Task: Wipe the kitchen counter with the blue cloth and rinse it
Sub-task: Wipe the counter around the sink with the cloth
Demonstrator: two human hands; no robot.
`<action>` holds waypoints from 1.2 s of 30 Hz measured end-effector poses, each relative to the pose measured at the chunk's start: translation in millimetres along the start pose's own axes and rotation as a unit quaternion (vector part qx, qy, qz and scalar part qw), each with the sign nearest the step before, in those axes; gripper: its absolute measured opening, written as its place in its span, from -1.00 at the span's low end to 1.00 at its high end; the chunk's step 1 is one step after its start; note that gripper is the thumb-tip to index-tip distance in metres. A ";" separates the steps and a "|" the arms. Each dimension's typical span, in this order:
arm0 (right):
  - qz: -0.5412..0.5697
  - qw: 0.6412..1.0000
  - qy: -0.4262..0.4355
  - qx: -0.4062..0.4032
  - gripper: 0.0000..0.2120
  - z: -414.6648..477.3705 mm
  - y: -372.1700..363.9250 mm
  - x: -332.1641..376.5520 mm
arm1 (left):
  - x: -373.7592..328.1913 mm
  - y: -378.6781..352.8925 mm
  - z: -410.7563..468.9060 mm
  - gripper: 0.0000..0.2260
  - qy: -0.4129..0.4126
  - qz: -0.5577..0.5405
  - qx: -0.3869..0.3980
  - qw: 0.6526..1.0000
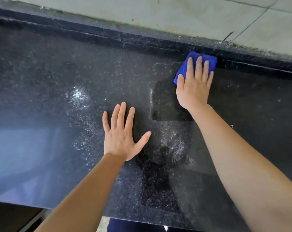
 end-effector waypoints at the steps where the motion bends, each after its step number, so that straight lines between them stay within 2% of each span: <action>1: 0.007 1.000 -0.012 -0.005 -0.39 -0.3 0.6 12.8 | -0.3 0.4 -0.2 -0.14 -0.005 -0.001 0.001 1.000; 2: 0.005 1.000 0.003 -0.009 -0.39 -2.3 0.6 28.5 | -0.3 1.0 -0.8 -0.12 -0.009 -0.002 0.000 1.000; 4: -0.017 0.996 0.091 -0.020 -0.40 -8.7 1.4 66.3 | 0.0 2.6 -1.0 -0.09 -0.016 -0.007 -0.003 1.000; 6: -0.040 0.979 0.196 -0.027 -0.41 -15.1 1.8 103.8 | -0.4 3.5 -0.3 -0.08 -0.019 -0.016 -0.009 1.000; 8: -0.047 0.963 0.265 -0.028 -0.42 -18.4 0.5 125.1 | -0.6 3.3 -0.6 -0.10 -0.017 -0.018 -0.016 1.000; 12: -0.054 0.947 0.315 -0.027 -0.44 -33.0 -4.3 86.3 | -1.8 3.3 -0.6 -0.13 -0.013 -0.017 -0.032 0.999; 15: -0.032 0.970 0.240 -0.022 -0.45 -49.2 -9.6 2.4 | -2.1 3.1 -1.0 -0.13 -0.010 -0.013 -0.035 0.999; 19: -0.007 0.999 0.032 0.020 -0.44 -70.3 -17.2 -122.0 | -2.8 3.1 -2.3 -0.14 -0.010 -0.010 -0.041 0.999; 21: -0.003 0.999 -0.038 0.030 -0.42 -83.7 -22.4 -140.4 | -2.4 3.2 -2.8 -0.15 -0.008 -0.006 -0.045 0.999; 22: -0.001 0.999 -0.046 0.024 -0.42 -92.1 -24.2 -133.4 | -3.1 3.5 -3.4 -0.15 -0.008 -0.005 -0.046 0.999; 24: -0.003 1.000 -0.005 0.009 -0.42 -115.6 -26.2 -97.0 | -4.8 4.6 -5.3 -0.16 -0.011 -0.007 -0.051 0.999; 27: -0.017 0.991 0.135 -0.001 -0.41 -175.5 -35.9 -22.6 | -3.8 3.7 -6.2 -0.18 -0.015 -0.014 -0.053 0.998; 30: -0.018 0.968 0.249 0.005 -0.41 -239.3 -48.9 17.3 | -2.8 9.4 -13.1 -0.25 0.006 -0.048 -0.075 0.996; 33: -0.036 0.940 0.339 0.008 -0.42 -276.0 -57.1 13.6 | -7.5 20.0 -36.3 -0.30 0.025 -0.062 -0.103 0.992; 36: -0.060 0.929 0.366 -0.005 -0.43 -278.8 -59.0 -29.0 | -27.2 11.1 -72.6 -0.31 0.024 -0.052 -0.102 0.993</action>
Point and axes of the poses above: each hand's wrist, its own z-axis towards the middle knuckle, its own y-axis out of the back of the hand, x = y × z, the point moved 8 cm from there along z, towards the middle knuckle, and after that the axes turned 9 degrees about -z, right-handed, at the moved point
